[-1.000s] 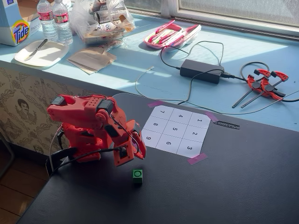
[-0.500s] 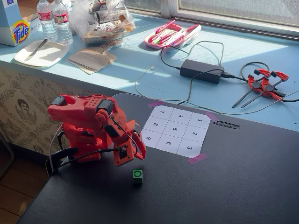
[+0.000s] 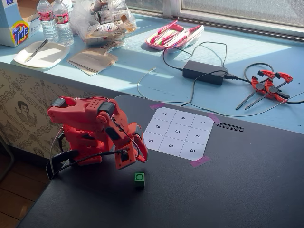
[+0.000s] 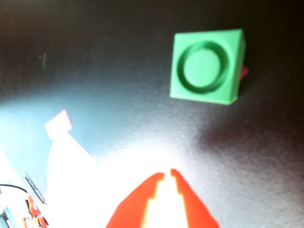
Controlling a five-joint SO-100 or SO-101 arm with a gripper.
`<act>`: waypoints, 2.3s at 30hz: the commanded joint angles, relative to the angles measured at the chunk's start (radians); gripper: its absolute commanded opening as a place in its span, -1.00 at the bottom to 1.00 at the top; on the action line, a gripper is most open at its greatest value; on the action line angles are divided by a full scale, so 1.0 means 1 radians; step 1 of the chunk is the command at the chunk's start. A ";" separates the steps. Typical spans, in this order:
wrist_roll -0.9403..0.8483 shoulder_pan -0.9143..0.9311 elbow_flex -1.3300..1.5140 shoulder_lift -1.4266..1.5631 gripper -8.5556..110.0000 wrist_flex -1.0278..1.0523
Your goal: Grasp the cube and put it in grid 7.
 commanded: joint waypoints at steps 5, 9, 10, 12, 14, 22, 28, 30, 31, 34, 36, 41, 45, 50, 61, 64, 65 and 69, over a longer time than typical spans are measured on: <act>0.000 -0.003 0.031 0.003 -0.85 -0.017; 0.003 0.000 0.031 0.003 -0.85 -0.017; 0.003 0.002 0.031 0.003 -0.85 -0.017; 0.005 0.003 0.031 0.003 -0.85 -0.017; 0.006 0.003 0.031 0.003 -0.85 -0.017; 0.006 0.003 0.029 0.003 -0.85 -0.017; -0.005 -0.002 0.000 -0.015 -0.85 -0.015; -0.005 0.006 -0.063 -0.025 -0.85 0.006; -0.003 0.008 -0.104 -0.031 -0.85 0.026; -0.005 0.020 -0.253 -0.069 -0.85 0.080; -0.005 0.034 -0.360 -0.120 -0.86 0.106; -0.061 0.129 -0.565 -0.327 -0.86 0.127; -0.160 0.236 -0.638 -0.541 -0.67 0.118; -0.344 0.342 -0.715 -0.747 -0.54 0.146; -0.531 0.446 -0.818 -1.035 -0.48 0.155; -0.558 0.474 -0.796 -1.094 -0.48 0.083; -0.574 0.479 -0.784 -1.104 -0.47 0.060; -0.594 0.480 -0.730 -1.094 -0.44 -0.034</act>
